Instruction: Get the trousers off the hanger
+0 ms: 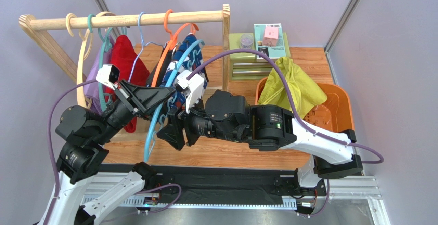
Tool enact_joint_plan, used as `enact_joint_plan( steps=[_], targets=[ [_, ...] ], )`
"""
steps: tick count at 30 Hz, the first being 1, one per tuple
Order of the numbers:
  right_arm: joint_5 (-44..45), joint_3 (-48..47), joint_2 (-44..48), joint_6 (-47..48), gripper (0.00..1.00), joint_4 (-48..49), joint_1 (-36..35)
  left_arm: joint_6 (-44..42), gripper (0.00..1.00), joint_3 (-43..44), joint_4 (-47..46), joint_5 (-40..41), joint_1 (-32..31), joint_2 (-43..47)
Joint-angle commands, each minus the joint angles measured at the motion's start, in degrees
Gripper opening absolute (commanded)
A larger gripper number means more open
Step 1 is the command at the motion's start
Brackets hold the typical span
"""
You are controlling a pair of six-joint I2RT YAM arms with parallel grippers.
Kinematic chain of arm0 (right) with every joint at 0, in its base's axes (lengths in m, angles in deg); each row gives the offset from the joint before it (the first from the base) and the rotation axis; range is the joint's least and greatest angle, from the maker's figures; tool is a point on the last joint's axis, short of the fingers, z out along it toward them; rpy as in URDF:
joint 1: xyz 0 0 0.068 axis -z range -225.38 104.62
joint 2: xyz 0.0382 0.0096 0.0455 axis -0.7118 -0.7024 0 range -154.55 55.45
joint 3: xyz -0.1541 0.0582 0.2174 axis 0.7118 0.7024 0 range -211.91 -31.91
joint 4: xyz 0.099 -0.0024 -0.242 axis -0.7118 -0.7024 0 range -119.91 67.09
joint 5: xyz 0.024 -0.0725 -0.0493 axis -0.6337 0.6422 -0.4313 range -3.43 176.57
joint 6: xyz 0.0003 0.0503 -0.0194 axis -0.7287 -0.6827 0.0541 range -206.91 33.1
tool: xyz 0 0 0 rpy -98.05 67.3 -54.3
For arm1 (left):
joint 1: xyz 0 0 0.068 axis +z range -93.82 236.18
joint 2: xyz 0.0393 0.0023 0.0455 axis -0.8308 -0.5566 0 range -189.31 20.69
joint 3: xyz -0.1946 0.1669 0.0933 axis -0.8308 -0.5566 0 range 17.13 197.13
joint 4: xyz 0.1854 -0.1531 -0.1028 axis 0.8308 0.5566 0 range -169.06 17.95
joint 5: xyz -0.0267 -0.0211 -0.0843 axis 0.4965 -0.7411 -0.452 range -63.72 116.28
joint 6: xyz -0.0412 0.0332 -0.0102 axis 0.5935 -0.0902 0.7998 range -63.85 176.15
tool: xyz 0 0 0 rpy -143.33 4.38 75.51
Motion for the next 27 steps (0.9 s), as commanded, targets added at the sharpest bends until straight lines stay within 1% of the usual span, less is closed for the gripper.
enact_joint_plan(
  steps=[1, 3, 4, 8, 11, 14, 19, 24, 27],
  targets=[
    [-4.4, 1.7, 2.1, 2.8, 0.54, 6.5, 0.2, 2.9, 0.0, -2.3, -6.6, 0.3, 0.1, 1.2],
    [-6.8, 2.1, 2.5, 3.2, 0.53, 7.2, 1.2, 3.3, 0.0, -3.5, -8.1, 0.2, 0.1, 1.6],
    [-10.3, 2.2, 2.5, 2.9, 0.53, 7.2, 1.7, 3.8, 0.0, -4.0, -8.8, -0.1, 0.1, 1.9],
    [-14.6, 0.9, 0.6, 2.0, 0.58, 7.8, 2.5, 4.2, 0.0, -5.2, -10.3, -1.0, 0.1, 2.4],
    [-15.8, 1.7, 0.8, 1.5, 0.59, 8.7, 2.8, 4.0, 0.0, -5.5, -10.6, -0.8, 0.1, 3.0],
    [-18.1, 2.7, 0.5, 1.4, 0.58, 10.3, 3.1, 5.8, 0.0, -6.8, -12.4, -2.5, 0.1, 3.1],
    [-16.5, 2.3, -0.5, 2.0, 0.57, 11.1, 3.2, 6.6, 0.0, -7.4, -12.8, -3.1, 0.1, 3.6],
    [-15.6, 1.3, -2.6, 2.3, 0.53, 12.8, 3.2, 7.5, 0.0, -7.9, -12.8, -3.0, 0.2, 4.3],
    [-14.1, 0.8, -3.5, 2.1, 0.49, 12.9, 3.1, 7.8, 0.0, -7.9, -13.0, -2.3, 0.1, 4.6]
  ],
)
